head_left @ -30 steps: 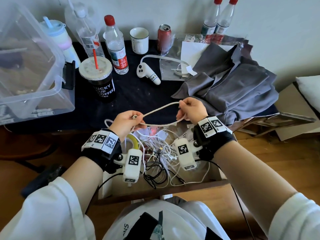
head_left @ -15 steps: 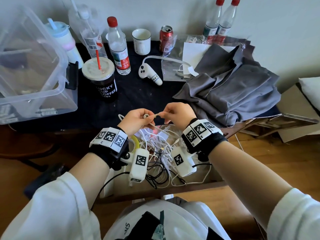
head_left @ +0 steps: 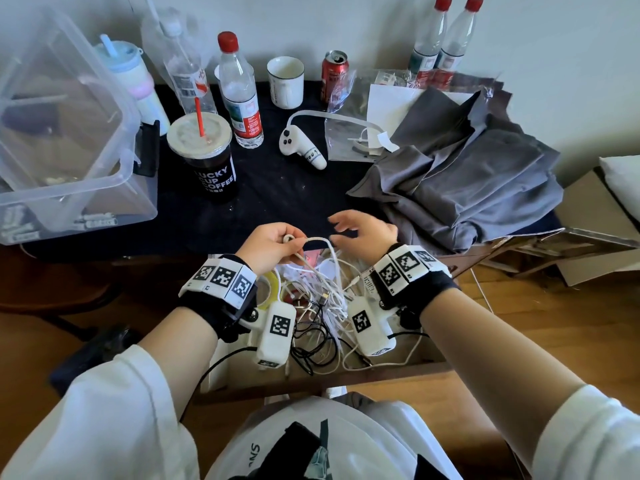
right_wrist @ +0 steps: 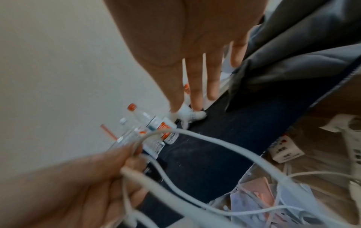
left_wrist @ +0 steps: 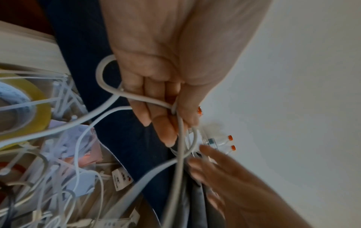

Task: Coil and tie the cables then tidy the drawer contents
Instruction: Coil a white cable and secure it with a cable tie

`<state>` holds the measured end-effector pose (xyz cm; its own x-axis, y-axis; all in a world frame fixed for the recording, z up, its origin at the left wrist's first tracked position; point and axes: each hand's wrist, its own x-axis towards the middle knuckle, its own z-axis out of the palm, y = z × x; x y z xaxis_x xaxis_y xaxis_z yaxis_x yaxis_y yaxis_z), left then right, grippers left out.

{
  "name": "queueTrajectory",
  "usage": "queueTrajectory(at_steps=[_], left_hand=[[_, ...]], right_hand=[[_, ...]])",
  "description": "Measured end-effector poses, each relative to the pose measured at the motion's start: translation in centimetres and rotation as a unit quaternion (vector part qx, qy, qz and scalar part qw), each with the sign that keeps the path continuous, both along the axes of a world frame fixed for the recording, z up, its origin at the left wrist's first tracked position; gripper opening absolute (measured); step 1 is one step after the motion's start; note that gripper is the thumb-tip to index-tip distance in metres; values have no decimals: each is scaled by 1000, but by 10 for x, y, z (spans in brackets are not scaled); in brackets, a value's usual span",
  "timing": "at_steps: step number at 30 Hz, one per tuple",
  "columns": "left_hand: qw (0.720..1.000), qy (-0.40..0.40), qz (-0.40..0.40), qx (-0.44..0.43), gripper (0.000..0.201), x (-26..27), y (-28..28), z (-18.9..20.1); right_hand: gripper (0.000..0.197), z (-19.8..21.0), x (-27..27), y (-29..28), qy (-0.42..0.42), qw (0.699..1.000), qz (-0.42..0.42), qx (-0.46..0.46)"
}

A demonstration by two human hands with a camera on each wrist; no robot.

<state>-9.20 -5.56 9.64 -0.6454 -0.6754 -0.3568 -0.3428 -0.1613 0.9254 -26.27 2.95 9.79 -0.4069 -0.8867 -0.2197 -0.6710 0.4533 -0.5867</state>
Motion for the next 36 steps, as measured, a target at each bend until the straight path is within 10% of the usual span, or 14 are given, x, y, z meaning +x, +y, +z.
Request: queueTrajectory(at_steps=[4, 17, 21, 25, 36], left_hand=[[1000, 8, -13, -21, 14, -10, 3, 6], [998, -26, 63, -6, 16, 26, -14, -15], [999, -1, 35, 6, 14, 13, -8, -8], [1000, 19, 3, -2, 11, -3, 1, 2], [998, 1, 57, 11, 10, 27, -10, -17]], right_hand=[[17, 16, 22, -7, 54, 992, 101, 48], [9, -3, -41, 7, -79, 991, -104, -8], [64, 5, -14, 4, 21, 999, 22, 21], [20, 15, 19, -5, 74, 992, 104, 10], [19, -6, -57, 20, 28, 981, -189, 37]])
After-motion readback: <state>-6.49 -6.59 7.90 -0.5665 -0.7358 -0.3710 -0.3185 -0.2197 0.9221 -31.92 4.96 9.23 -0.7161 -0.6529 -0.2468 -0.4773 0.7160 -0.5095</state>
